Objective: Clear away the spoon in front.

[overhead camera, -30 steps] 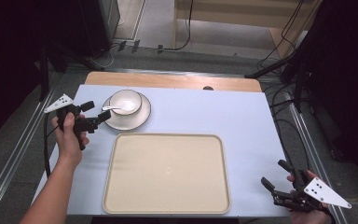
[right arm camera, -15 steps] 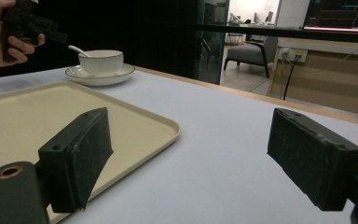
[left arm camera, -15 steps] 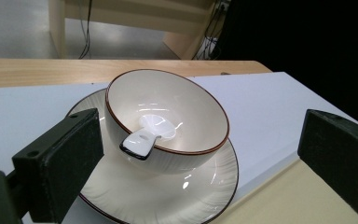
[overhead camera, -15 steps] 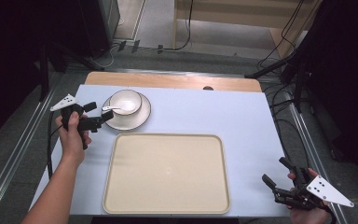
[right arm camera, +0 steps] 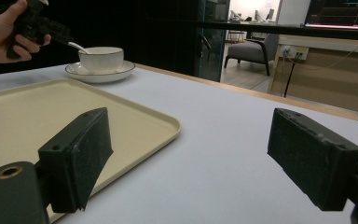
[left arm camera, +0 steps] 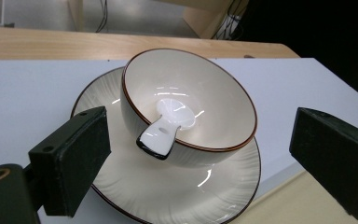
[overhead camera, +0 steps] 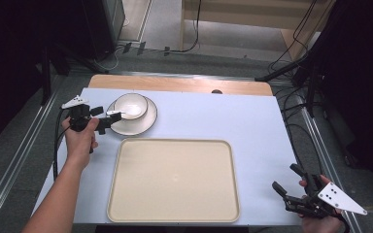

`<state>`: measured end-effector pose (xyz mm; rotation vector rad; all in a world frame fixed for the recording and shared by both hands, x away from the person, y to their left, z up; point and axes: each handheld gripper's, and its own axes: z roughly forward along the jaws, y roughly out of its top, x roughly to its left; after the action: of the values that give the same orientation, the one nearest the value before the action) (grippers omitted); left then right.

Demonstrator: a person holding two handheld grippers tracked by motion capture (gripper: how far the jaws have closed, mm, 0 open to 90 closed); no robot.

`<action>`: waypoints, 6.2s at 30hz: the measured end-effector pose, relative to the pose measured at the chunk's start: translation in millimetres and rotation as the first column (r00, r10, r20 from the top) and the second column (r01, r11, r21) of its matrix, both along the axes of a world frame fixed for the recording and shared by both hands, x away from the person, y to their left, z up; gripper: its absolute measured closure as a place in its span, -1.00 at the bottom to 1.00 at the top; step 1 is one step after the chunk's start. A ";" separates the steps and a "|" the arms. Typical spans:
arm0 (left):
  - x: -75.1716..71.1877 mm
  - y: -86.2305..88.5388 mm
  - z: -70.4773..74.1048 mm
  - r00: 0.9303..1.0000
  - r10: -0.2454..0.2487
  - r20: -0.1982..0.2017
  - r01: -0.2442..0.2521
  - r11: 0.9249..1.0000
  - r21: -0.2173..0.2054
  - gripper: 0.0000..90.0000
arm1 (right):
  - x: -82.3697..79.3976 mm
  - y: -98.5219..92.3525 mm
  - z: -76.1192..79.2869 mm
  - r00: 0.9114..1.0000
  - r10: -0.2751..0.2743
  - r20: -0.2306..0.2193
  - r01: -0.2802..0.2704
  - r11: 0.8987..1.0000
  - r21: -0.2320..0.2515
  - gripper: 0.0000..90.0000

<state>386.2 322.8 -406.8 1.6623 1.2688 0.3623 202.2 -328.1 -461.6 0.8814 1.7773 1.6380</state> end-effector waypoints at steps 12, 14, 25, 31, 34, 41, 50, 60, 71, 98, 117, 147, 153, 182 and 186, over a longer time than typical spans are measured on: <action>10.3 -3.1 1.1 0.993 0.089 -0.083 -0.089 0.996 0.003 -0.18 | 0.1 0.0 -2.1 1.000 -0.001 -0.007 0.001 1.000 -0.006 -0.69; 13.2 -3.9 1.6 0.989 0.098 -0.107 -0.099 0.995 -0.006 -0.09 | 0.4 -0.1 -2.4 1.000 -0.002 -0.004 0.002 1.000 -0.006 -0.69; 26.2 -0.9 1.4 0.955 0.165 -0.245 -0.182 0.982 -0.048 0.23 | 0.6 -0.4 -3.4 1.000 -0.003 -0.006 0.003 1.000 -0.011 -0.69; 29.0 -3.4 2.7 0.948 0.158 -0.277 -0.180 0.982 -0.056 0.43 | -0.1 -0.6 -3.7 1.000 -0.005 -0.009 0.005 1.000 -0.012 -0.69; 29.4 -1.8 2.2 0.944 0.153 -0.291 -0.181 0.981 -0.070 0.47 | -0.3 -0.7 -3.6 1.000 -0.006 -0.009 0.005 1.000 -0.014 -0.69; 28.8 0.8 2.9 0.934 0.150 -0.325 -0.184 0.980 -0.077 0.56 | -0.2 -0.7 -3.7 1.000 -0.007 -0.009 0.006 1.000 -0.015 -0.69; 27.7 4.1 5.8 0.932 0.145 -0.333 -0.194 0.973 -0.121 0.69 | -0.4 -0.5 -3.6 1.000 -0.010 -0.011 0.010 1.000 -0.015 -0.69; 26.2 4.3 8.1 0.932 0.129 -0.340 -0.185 0.973 -0.137 0.79 | -0.5 -0.7 -3.2 1.000 -0.015 -0.011 0.015 1.000 -0.018 -0.69; 23.9 5.5 9.8 0.932 0.107 -0.346 -0.165 0.976 -0.142 0.83 | -0.8 -1.6 -3.2 1.000 -0.020 -0.009 0.019 1.000 -0.022 -0.69; 21.1 11.8 8.6 0.940 0.075 -0.333 -0.158 0.960 -0.231 0.91 | -1.0 -1.6 -2.9 1.000 -0.026 -0.010 0.026 0.999 -0.022 -0.69; 11.5 18.8 21.3 0.960 0.096 -0.263 -0.167 0.951 -0.262 0.91 | -0.1 0.0 -3.7 1.000 -0.024 -0.014 0.023 0.999 -0.023 -0.69; -33.7 19.1 32.9 0.981 0.131 -0.143 -0.166 0.949 -0.267 0.91 | 0.1 2.8 -2.2 1.000 -0.019 -0.006 0.018 0.999 -0.031 -0.69; -43.1 17.8 32.8 0.983 0.133 -0.127 -0.163 0.949 -0.271 0.91 | -0.1 2.5 -2.1 1.000 -0.020 -0.004 0.019 0.999 -0.029 -0.69; -101.7 15.5 28.7 0.987 0.154 -0.048 -0.161 0.942 -0.293 0.91 | -1.7 3.1 -0.3 1.000 -0.017 0.003 0.017 0.999 -0.029 -0.69; -112.5 12.4 27.6 0.988 0.152 -0.035 -0.156 0.946 -0.286 0.91 | -2.0 3.0 0.0 1.000 -0.016 0.003 0.016 0.999 -0.028 -0.69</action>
<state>273.7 335.2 -379.2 1.3252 1.3940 0.2469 200.2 -325.1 -461.7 0.8778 1.7822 1.5990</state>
